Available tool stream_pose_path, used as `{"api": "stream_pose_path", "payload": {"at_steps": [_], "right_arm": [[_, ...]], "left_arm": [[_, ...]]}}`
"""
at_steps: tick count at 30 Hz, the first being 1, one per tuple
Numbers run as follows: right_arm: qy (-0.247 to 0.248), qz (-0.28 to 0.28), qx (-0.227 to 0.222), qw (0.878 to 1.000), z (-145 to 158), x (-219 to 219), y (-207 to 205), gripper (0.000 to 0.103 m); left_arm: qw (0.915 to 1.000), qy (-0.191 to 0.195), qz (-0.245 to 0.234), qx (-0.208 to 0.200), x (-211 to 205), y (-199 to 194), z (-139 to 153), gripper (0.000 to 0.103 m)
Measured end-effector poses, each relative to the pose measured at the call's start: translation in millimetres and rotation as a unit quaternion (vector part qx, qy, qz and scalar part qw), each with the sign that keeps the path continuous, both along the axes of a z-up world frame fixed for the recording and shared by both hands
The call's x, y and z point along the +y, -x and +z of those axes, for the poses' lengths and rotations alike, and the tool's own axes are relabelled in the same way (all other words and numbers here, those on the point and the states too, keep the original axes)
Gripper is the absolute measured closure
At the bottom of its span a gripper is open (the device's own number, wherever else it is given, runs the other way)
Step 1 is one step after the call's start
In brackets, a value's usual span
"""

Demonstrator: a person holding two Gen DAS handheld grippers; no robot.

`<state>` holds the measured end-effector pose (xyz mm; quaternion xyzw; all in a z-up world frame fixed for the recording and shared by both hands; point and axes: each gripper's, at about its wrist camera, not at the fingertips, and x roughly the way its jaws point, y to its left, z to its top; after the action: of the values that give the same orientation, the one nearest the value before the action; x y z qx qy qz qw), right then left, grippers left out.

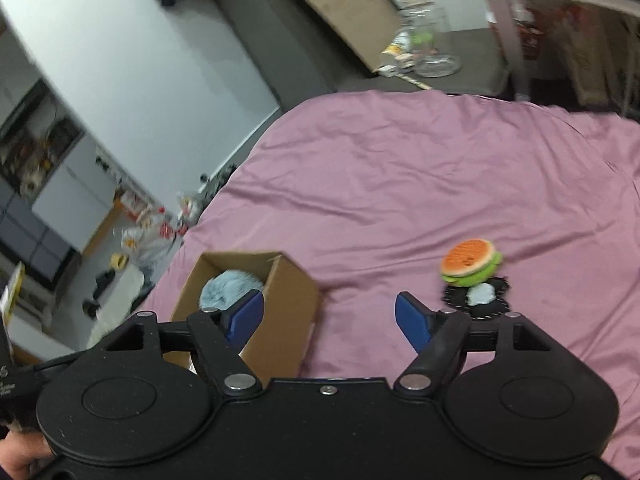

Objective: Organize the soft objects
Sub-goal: 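Close the right gripper on the black-and-white plush while the left gripper moves to the burger plush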

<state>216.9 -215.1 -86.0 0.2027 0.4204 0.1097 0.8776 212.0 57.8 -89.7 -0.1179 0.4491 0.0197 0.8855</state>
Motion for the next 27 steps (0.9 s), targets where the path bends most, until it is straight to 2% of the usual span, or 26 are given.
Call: {"api": "stream_pose_path", "payload": {"at_steps": [14,22,27], "right_arm": [[-0.075,-0.072,0.036,0.994,-33.1,-73.5,-5.9,0.031],[-0.132,-0.116,0.076,0.981,-60.9,-107.7,-11.4,0.032],[-0.154,-0.136,0.112,0.972,-85.7,-118.8,-19.6,0.046]], "left_arm": [[0.9998,-0.013,-0.017,-0.003,-68.1,-10.2,2.9,0.032],[0.9996,-0.014,-0.024,0.004,-102.0,-25.7,-5.6,0.032],[0.9995,-0.010,-0.028,0.011,-122.0,-37.1,-14.7,0.032]]}}
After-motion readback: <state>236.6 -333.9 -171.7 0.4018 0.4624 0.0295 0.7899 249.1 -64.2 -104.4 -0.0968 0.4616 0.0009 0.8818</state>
